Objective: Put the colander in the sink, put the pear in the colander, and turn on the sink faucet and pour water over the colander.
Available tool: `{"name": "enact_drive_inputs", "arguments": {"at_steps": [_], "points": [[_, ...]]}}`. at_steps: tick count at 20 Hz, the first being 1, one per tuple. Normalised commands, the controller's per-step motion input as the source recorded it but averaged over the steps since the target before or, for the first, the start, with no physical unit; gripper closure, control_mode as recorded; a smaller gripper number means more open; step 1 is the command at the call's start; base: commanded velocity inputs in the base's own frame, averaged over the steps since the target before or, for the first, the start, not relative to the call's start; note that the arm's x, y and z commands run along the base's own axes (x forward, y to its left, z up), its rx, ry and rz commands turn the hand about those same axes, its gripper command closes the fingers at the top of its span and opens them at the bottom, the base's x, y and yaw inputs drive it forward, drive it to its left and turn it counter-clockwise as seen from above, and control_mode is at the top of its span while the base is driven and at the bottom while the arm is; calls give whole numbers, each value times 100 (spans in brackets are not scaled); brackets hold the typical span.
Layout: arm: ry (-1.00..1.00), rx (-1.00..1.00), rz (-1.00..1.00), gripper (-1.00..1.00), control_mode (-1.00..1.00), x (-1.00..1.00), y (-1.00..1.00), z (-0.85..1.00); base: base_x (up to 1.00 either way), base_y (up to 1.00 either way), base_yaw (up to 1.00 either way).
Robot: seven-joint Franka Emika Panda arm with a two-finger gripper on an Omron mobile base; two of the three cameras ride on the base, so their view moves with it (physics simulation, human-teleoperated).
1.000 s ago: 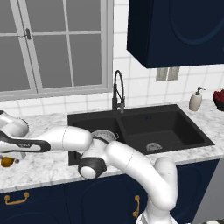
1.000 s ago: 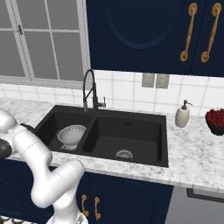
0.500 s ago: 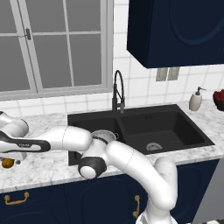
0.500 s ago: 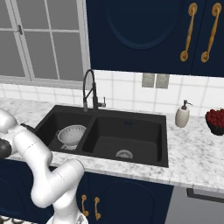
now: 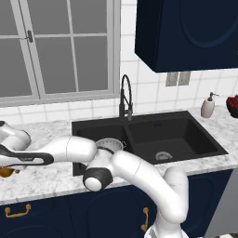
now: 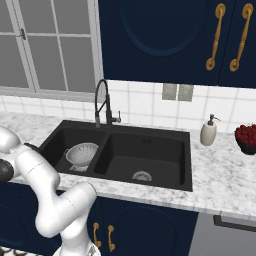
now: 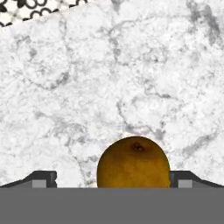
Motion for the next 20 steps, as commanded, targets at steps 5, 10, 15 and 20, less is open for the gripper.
{"name": "enact_drive_inputs", "arguments": {"at_steps": [5, 10, 15, 20], "points": [[-2, 10, 9, -100, -100, 38, 14, -54, 0, 0, 0], [0, 12, 6, -100, -100, 1, 27, -40, 0, 0, 0], [2, 6, 0, 100, -100, 0, 15, -15, 0, 0, 0], [0, 0, -10, 100, -100, 0, -56, 2, 0, 0, 0]]}}
